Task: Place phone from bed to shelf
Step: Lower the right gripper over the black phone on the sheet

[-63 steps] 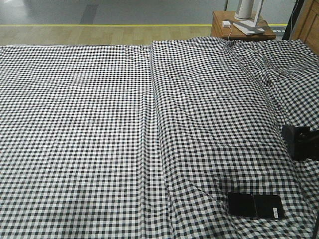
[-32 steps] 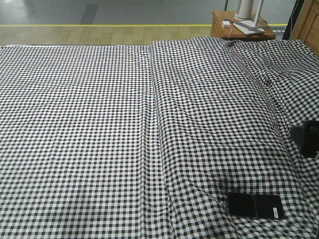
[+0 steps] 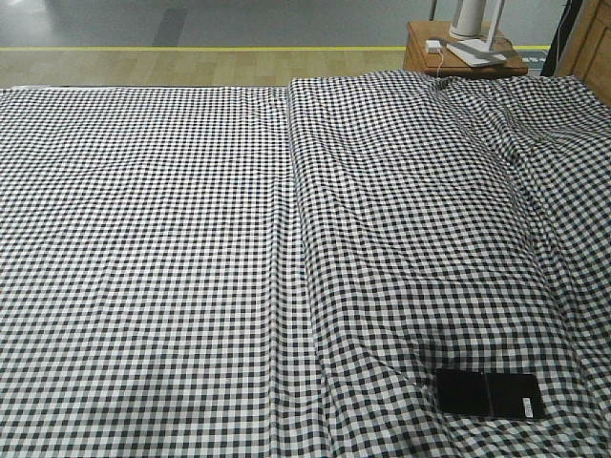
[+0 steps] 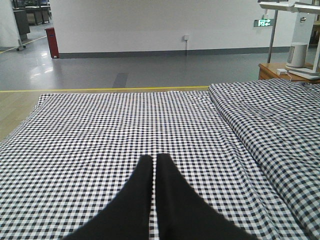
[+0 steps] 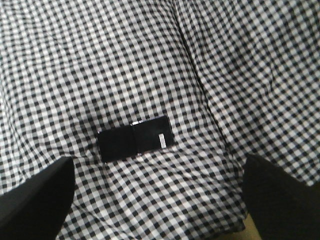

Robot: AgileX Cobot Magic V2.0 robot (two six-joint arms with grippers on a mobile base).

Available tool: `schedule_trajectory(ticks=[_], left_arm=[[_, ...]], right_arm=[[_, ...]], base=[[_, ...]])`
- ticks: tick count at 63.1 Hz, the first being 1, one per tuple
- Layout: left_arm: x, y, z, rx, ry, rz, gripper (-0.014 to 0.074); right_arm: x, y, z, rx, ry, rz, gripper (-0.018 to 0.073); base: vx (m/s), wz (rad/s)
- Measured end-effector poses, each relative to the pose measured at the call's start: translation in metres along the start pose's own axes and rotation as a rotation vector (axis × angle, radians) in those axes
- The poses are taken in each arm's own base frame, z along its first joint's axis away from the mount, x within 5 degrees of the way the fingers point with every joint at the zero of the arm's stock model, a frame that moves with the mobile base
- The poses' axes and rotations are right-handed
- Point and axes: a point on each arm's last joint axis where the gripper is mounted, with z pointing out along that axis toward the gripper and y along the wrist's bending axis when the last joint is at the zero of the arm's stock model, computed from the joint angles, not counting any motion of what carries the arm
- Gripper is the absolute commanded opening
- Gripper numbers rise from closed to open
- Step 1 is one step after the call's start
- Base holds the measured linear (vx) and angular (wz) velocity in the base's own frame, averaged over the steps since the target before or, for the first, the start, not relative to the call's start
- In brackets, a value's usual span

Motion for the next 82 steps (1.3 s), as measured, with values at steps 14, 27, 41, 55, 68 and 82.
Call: schedule_trajectory(ticks=[14, 27, 41, 55, 68, 82], left_arm=[[0.000, 0.000, 0.000, 0.000, 0.000, 0.000, 0.0001], [0.000, 0.000, 0.000, 0.000, 0.000, 0.000, 0.0001], [0.000, 0.000, 0.000, 0.000, 0.000, 0.000, 0.0001], [0.000, 0.000, 0.000, 0.000, 0.000, 0.000, 0.0001], [0.000, 0.000, 0.000, 0.000, 0.000, 0.000, 0.0001], [0.000, 0.000, 0.000, 0.000, 0.000, 0.000, 0.0001]], right_arm=[[-0.007, -0.022, 0.048, -0.014, 0.129, 0.030, 0.0627], [-0.009, -0.050, 0.099, -0.010, 0.217, 0.032, 0.0617], [-0.025, -0.084, 0.154, -0.085, 0.348, 0.073, 0.0606], [-0.038, -0.106, 0.199, -0.231, 0.429, 0.078, 0.0596], [-0.030, -0.114, 0.244, -0.303, 0.480, 0.030, 0.0595], [0.005, -0.112, 0.300, -0.443, 0.537, 0.007, 0.0595]], base=[[0.00, 0.00], [0.00, 0.00], [0.00, 0.00], [0.00, 0.00], [0.00, 0.00], [0.00, 0.00]])
